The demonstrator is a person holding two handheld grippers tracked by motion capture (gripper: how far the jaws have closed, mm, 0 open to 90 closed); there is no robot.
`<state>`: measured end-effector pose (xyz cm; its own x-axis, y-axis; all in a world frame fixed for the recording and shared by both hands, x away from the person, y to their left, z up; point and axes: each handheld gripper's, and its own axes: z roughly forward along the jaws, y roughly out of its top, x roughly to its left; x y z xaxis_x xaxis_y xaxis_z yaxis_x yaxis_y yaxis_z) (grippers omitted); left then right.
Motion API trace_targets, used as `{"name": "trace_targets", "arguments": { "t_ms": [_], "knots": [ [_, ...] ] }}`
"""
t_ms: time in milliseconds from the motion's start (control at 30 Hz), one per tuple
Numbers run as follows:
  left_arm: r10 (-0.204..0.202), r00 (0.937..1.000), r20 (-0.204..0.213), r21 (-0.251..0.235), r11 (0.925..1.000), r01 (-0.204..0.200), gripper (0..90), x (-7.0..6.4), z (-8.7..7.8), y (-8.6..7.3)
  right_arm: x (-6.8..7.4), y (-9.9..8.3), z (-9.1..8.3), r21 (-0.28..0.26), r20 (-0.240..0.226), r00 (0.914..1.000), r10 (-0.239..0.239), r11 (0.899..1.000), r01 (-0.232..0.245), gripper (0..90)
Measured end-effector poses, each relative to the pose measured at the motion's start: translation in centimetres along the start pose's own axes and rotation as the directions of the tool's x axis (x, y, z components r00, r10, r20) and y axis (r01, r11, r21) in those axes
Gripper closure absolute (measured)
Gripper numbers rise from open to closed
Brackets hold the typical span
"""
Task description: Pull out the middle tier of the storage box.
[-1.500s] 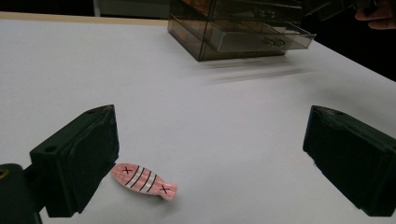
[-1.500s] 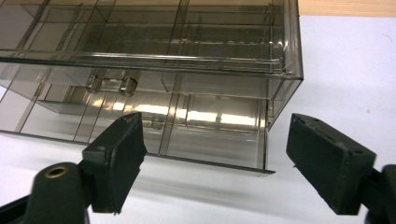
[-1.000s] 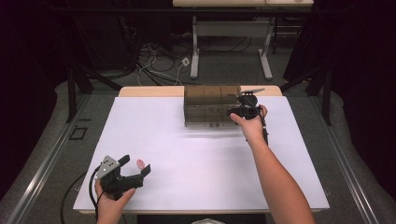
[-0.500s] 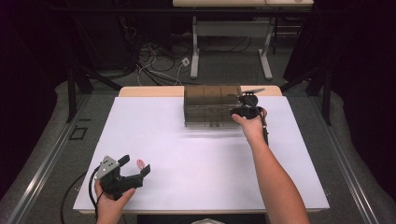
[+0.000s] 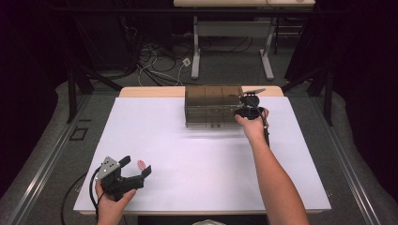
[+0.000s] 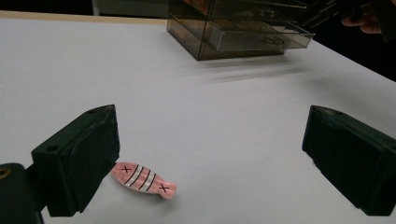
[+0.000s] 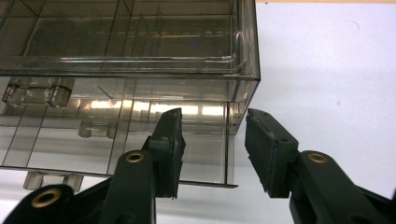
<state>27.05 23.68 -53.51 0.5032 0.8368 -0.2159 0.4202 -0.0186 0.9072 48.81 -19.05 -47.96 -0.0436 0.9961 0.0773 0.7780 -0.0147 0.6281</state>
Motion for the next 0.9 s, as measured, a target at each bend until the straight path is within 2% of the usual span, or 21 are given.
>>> {"name": "trace_targets", "arguments": {
  "t_ms": [233,600,633,667,700,900],
  "knots": [
    [-0.002,1.0,0.001,0.003,1.0,0.002,4.4,0.0,0.0,0.0,-0.2,0.0,0.1,0.016,0.009,0.9999,0.01,1.0,-0.011,60.9],
    [-0.004,1.0,0.001,-0.001,1.0,0.004,4.5,0.1,-0.1,0.0,0.1,-0.2,0.8,0.041,0.036,0.9992,-0.02,0.999,0.018,67.9],
    [-0.005,1.0,0.001,-0.003,1.0,0.005,4.5,0.1,-0.1,0.0,0.2,-0.2,0.8,0.048,0.038,0.9992,-0.012,0.999,0.01,68.4],
    [-0.004,1.0,0.001,-0.002,1.0,0.004,4.5,0.1,-0.1,0.0,0.0,-0.2,0.9,0.045,0.043,0.9987,-0.027,0.999,0.025,69.2],
    [-0.004,1.0,0.001,-0.001,1.0,0.004,4.5,0.1,-0.1,0.0,0.1,-0.2,0.9,0.048,0.045,0.9989,-0.014,0.999,0.011,70.3],
    [-0.005,1.0,-0.001,-0.001,1.0,0.005,4.5,0.1,-0.1,0.0,0.1,-0.2,1.2,0.054,0.044,0.9987,-0.024,0.998,0.022,72.5]
  ]
}}
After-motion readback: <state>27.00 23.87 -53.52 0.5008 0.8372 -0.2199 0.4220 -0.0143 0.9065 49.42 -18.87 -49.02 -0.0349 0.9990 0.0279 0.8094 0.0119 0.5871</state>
